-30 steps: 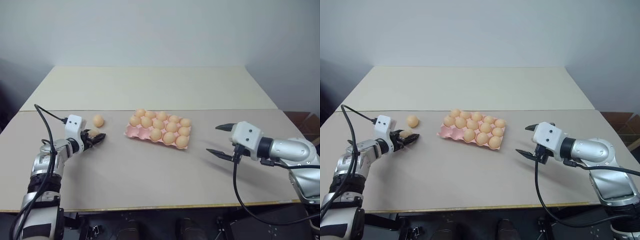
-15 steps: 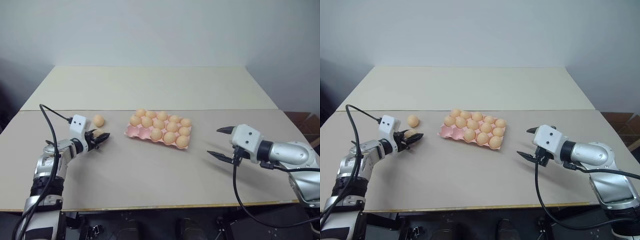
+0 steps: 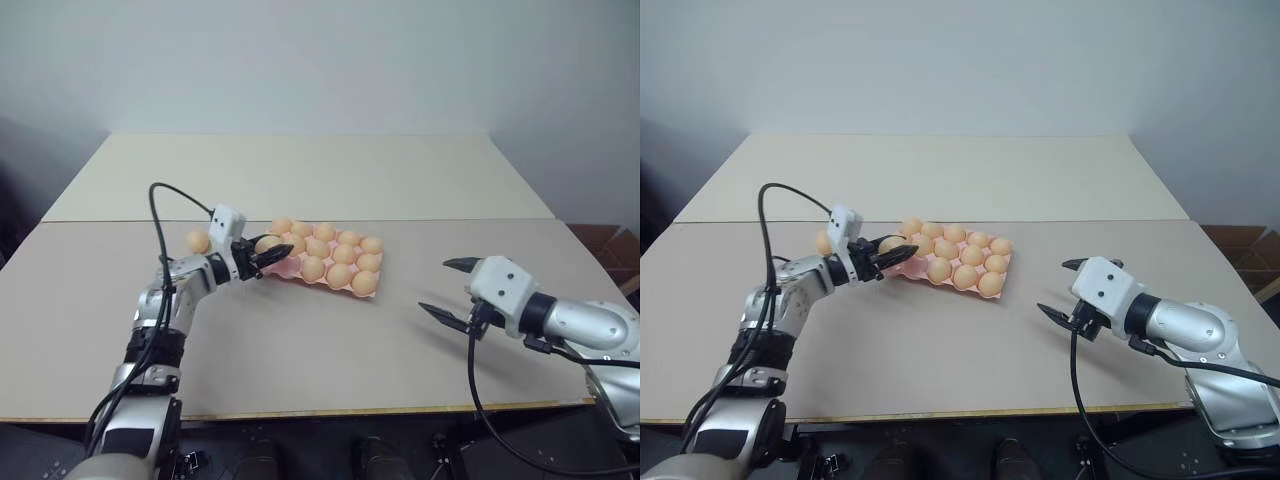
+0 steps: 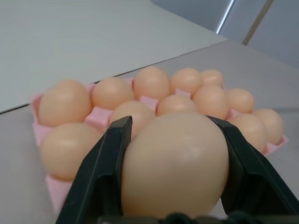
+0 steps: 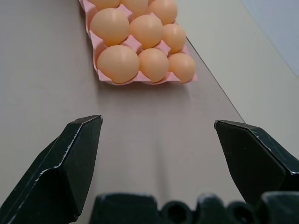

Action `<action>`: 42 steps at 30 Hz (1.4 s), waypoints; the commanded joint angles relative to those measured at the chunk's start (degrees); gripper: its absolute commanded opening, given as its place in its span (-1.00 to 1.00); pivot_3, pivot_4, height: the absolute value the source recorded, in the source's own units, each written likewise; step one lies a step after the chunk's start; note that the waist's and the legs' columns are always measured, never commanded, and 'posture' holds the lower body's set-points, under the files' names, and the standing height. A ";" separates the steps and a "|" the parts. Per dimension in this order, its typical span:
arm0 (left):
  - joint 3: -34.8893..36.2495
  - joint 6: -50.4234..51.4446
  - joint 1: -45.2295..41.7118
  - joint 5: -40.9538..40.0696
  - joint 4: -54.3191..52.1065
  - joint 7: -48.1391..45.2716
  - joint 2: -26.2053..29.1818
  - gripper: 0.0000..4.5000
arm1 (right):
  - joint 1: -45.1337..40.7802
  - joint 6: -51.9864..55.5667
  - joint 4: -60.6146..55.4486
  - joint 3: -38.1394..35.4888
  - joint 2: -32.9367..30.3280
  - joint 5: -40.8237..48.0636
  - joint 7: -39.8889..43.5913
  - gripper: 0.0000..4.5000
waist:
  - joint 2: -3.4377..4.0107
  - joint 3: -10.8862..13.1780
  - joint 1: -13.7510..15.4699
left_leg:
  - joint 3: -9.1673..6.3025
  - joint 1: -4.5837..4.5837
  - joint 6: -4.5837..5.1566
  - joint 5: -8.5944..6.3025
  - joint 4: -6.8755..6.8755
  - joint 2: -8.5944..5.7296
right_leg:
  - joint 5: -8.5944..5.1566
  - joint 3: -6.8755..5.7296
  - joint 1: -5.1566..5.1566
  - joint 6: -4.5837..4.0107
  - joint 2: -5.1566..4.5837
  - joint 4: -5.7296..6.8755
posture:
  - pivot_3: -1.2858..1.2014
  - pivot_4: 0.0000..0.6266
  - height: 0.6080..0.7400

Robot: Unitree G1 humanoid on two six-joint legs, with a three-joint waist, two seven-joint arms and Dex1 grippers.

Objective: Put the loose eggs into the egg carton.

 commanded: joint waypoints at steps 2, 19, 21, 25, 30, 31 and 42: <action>-1.36 -3.45 -3.61 2.63 4.61 -1.46 -0.60 -0.04 | 1.53 0.93 -3.60 -2.66 0.46 -0.30 -1.85 1.00 | 0.00 0.00 0.05 | -0.02 0.00 0.00 0.00 0.00 0.00 | 0.00 0.00 0.00 0.00 0.01 0.01 | 0.03 -0.52 1.00; 0.83 -4.20 -1.53 3.27 2.84 -2.17 1.34 0.99 | 1.51 1.63 -3.70 -3.21 1.12 0.10 -3.18 1.00 | 0.00 0.00 -0.06 | -0.06 0.01 0.00 0.00 0.00 0.00 | 0.00 0.00 0.00 0.01 0.01 0.03 | 0.03 -0.52 1.00; 2.41 -5.26 -0.84 3.86 2.49 -0.04 3.01 0.99 | 1.53 1.51 -3.59 -2.87 1.31 -0.14 -3.25 1.00 | -0.01 0.00 -0.27 | -0.07 0.02 0.00 0.00 0.00 0.01 | 0.00 0.00 0.00 0.01 0.02 0.03 | 0.03 -0.52 1.00; 5.26 -4.90 1.50 3.45 0.29 0.85 7.94 0.99 | 1.52 1.41 -3.59 -2.51 1.52 -0.32 -3.02 1.00 | 0.00 0.00 -0.58 | -0.10 0.02 0.00 0.00 -0.02 0.02 | 0.00 -0.01 -0.01 0.01 0.04 0.03 | 0.03 -0.52 1.00; 12.07 1.12 8.68 -0.38 -11.22 3.85 13.59 0.99 | 0.87 0.94 -2.68 -2.08 1.91 0.07 -2.44 1.00 | 0.00 0.00 -0.82 | -0.08 0.00 0.00 0.00 -0.04 0.02 | -0.01 -0.02 -0.02 0.01 -0.01 0.01 | 0.03 -0.52 1.00; 13.97 3.50 11.23 -0.79 -15.26 5.71 14.64 0.99 | 0.61 0.79 -2.41 -1.74 1.99 -0.02 -2.36 1.00 | 0.00 0.00 -0.83 | -0.08 0.01 0.00 0.00 -0.03 0.02 | -0.01 -0.02 -0.01 0.01 -0.02 0.01 | 0.03 -0.52 1.00; 23.04 26.31 22.66 -2.70 -33.55 21.62 16.82 0.99 | -3.56 -0.10 1.10 2.07 2.11 0.49 0.93 1.00 | -0.01 0.01 -0.59 | -0.07 0.24 -0.01 0.01 -0.03 0.05 | -0.11 -0.06 0.12 -0.18 -0.03 0.09 | 0.03 -0.52 1.00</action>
